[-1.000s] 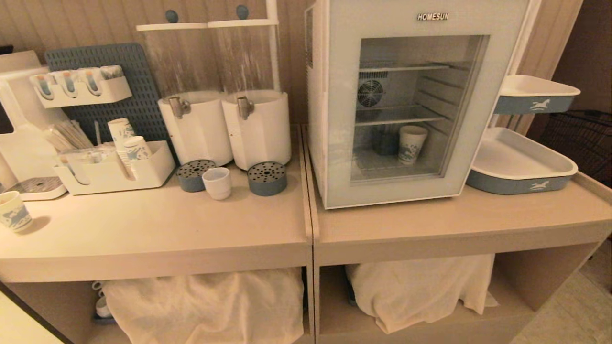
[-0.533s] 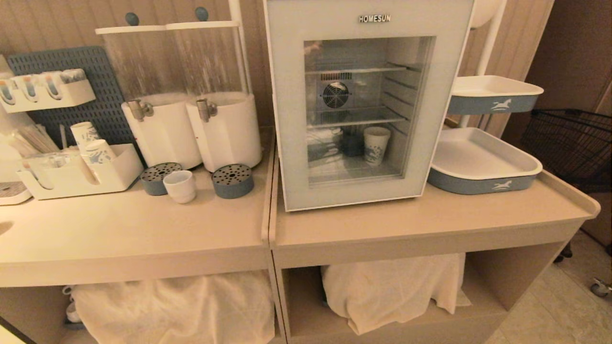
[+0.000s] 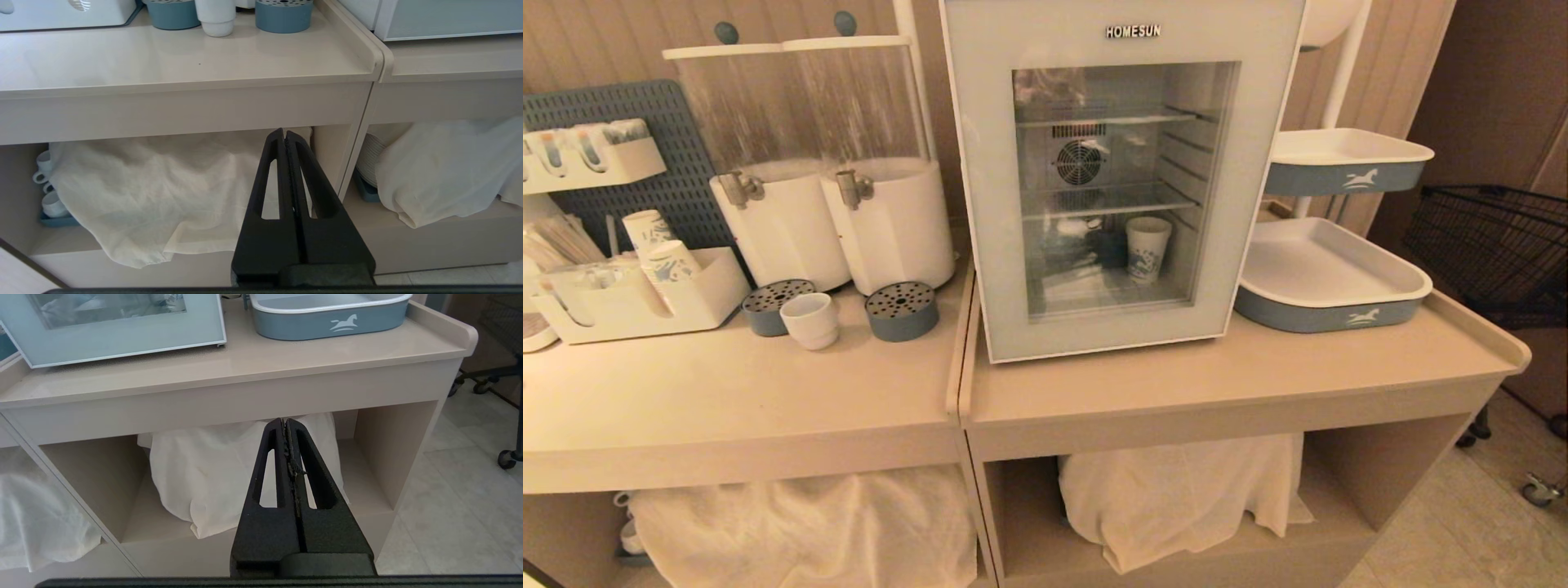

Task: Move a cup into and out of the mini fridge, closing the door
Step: Open the freezer door

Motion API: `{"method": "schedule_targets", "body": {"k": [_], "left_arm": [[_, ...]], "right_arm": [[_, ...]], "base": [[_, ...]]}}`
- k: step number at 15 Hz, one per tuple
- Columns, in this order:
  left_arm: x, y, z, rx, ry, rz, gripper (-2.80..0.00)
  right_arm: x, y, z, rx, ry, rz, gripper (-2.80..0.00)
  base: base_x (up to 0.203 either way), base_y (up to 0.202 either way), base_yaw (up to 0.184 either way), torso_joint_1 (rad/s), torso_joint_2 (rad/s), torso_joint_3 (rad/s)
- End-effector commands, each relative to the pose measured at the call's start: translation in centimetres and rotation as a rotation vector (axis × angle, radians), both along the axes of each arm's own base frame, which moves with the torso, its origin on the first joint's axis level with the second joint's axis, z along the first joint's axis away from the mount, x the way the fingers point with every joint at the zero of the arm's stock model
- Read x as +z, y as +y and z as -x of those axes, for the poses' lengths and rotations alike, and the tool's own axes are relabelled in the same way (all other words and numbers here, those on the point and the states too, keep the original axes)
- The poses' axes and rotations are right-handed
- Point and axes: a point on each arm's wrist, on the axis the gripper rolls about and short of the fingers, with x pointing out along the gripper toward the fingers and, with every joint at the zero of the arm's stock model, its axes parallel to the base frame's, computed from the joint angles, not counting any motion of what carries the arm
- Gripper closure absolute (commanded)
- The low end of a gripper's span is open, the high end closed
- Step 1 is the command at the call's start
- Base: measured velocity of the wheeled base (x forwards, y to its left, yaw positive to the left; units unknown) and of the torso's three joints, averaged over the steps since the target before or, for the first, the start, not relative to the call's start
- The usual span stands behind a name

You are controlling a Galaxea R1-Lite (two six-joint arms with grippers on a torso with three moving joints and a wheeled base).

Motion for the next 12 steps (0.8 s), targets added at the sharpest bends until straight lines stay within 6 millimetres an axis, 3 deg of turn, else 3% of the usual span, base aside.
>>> {"method": "schedule_targets", "body": {"k": [1,12], "left_arm": [[0.00,0.00,-0.01,0.000,0.001,0.000,0.00],[-0.03,0.00,-0.02,0.001,0.002,0.003,0.00]], "right_arm": [[0.02,0.00,0.00,-0.002,-0.002,0.000,0.00],[0.02,0.00,-0.01,0.000,-0.005,-0.002,0.00]], "base": [[0.000,0.000,0.000,0.000,0.00,0.000],[0.000,0.000,0.000,0.000,0.00,0.000]]}}
